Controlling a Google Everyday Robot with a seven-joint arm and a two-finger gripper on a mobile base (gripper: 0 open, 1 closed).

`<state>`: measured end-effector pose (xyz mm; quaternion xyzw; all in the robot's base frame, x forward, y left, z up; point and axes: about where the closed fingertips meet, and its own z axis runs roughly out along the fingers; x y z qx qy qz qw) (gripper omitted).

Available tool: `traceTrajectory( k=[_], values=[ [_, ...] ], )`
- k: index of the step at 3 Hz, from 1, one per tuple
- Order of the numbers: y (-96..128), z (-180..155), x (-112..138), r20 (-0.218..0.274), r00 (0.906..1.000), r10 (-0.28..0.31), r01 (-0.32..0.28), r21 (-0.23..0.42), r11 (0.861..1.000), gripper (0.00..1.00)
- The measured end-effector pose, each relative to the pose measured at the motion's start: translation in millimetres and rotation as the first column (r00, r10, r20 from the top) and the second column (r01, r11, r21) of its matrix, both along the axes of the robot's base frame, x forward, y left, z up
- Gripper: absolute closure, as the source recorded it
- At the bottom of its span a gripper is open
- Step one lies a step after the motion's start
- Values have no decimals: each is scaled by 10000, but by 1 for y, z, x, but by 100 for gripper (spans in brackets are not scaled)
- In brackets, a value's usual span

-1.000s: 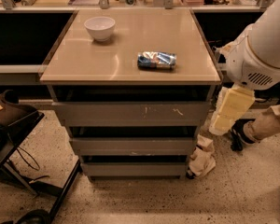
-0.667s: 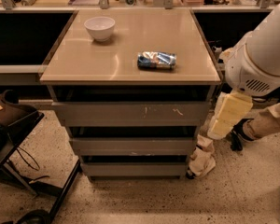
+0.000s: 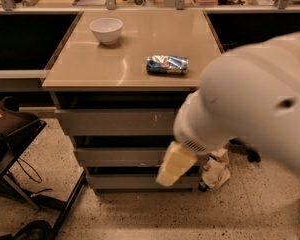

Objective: Open top drawer

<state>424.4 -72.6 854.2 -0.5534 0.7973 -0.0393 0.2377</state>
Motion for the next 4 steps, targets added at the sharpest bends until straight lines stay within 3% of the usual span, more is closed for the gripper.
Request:
traceTrajectory(
  k=[1,2,3,4],
  values=[
    [26,-32,-9,-209,9996,-170,177,325,9993,0],
    [26,-32,-9,-208,9996,-173,180,325,9993,0],
    [22,-57,2,139,9987,-497,495,143,9987,0],
    [40,-134,17,134,9997,-207,206,83,9998,0]
  ],
)
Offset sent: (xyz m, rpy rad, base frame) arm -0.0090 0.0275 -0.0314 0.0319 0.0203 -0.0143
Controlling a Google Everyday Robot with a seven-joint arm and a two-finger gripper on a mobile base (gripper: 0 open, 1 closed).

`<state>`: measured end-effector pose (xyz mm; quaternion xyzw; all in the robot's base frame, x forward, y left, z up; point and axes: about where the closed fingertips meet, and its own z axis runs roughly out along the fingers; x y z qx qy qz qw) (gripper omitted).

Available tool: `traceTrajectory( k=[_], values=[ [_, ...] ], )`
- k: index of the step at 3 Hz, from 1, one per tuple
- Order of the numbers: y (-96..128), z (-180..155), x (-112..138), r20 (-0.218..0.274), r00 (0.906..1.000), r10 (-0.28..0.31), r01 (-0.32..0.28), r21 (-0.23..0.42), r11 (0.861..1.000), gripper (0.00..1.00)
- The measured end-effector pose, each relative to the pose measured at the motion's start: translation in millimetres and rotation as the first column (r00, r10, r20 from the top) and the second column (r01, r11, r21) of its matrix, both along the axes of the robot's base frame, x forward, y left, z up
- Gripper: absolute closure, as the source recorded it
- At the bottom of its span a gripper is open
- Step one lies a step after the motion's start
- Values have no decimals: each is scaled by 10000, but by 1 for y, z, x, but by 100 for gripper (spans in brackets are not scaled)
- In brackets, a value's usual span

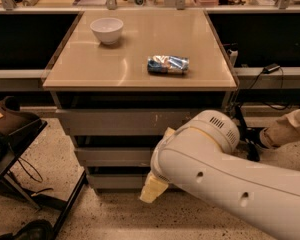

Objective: Open top drawer

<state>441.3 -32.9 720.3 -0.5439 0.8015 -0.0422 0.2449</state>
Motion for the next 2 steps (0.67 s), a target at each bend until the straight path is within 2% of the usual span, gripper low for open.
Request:
traceTrajectory(
  k=[1,2],
  values=[
    [1,-4,9,405,9991,-86,88,-47,10000,0],
    [1,-4,9,400,9992,-92,95,-64,9999,0]
  ],
)
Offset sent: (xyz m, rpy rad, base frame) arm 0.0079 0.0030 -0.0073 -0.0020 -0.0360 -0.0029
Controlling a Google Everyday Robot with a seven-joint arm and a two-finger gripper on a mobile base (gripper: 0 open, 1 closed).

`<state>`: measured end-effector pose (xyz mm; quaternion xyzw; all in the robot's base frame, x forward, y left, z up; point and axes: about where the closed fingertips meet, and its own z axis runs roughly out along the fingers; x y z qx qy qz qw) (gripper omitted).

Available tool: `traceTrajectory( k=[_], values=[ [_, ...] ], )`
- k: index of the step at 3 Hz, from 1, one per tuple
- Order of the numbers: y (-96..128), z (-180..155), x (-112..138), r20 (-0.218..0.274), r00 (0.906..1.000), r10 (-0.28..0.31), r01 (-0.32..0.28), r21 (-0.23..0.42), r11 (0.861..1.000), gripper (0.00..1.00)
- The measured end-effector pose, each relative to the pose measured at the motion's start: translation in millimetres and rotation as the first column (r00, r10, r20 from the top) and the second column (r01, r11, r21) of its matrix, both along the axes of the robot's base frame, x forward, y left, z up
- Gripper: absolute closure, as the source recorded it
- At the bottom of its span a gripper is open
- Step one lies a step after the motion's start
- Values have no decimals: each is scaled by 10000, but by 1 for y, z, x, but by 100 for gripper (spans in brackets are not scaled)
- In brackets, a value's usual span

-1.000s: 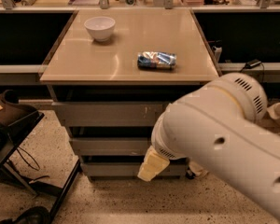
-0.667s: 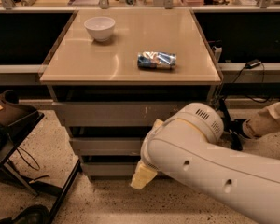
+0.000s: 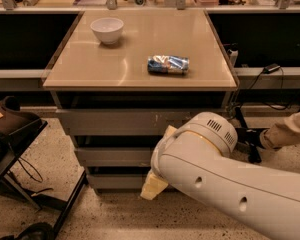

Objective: Open top drawer

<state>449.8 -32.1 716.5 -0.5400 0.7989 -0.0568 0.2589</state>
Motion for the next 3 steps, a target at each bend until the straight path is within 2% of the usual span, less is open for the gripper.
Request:
traceTrajectory(
  k=[1,2,3],
  values=[
    [-19,1,9,557,9983,-172,187,-276,9994,0],
    [-97,5,53,1464,9758,-1623,1535,694,9857,0],
    [-119,-7,72,1564,9646,-2124,1898,1475,9707,0]
  ],
)
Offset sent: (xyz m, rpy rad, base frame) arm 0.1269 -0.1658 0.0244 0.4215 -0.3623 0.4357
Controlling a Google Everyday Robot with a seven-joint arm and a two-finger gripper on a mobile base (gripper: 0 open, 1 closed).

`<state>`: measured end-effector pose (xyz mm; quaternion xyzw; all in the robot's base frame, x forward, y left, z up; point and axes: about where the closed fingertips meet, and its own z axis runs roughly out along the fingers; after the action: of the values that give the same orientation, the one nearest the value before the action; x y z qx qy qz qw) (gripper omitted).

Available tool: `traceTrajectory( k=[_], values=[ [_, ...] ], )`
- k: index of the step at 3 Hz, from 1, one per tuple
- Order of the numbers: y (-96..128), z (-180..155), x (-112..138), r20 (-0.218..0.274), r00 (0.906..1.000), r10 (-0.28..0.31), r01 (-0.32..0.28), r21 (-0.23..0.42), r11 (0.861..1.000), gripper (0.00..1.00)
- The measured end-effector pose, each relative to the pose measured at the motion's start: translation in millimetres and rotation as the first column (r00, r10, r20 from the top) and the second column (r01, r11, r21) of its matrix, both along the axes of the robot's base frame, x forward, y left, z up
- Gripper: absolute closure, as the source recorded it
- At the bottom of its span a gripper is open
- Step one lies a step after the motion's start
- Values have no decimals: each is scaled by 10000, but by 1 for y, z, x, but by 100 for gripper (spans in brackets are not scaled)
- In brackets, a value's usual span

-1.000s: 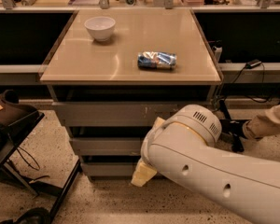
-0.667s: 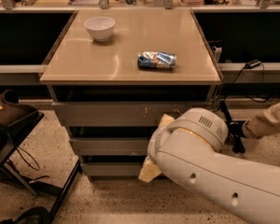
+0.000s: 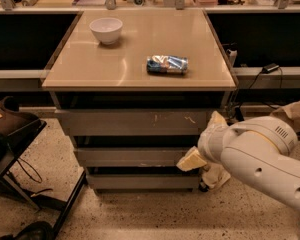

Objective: Open top drawer

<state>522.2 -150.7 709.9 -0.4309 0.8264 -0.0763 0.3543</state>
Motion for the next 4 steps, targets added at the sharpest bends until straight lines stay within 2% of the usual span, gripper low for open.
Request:
traceTrajectory(
  k=[1,2,3,4],
  values=[
    [-6,0,5,205,9997,-99,99,2,10000,0],
    [3,-10,38,887,9931,762,-755,-120,9971,0],
    [4,-11,42,1133,9859,1230,-1172,-567,9915,0],
    [4,-11,42,1131,9860,1224,-1166,-567,9916,0]
  ],
)
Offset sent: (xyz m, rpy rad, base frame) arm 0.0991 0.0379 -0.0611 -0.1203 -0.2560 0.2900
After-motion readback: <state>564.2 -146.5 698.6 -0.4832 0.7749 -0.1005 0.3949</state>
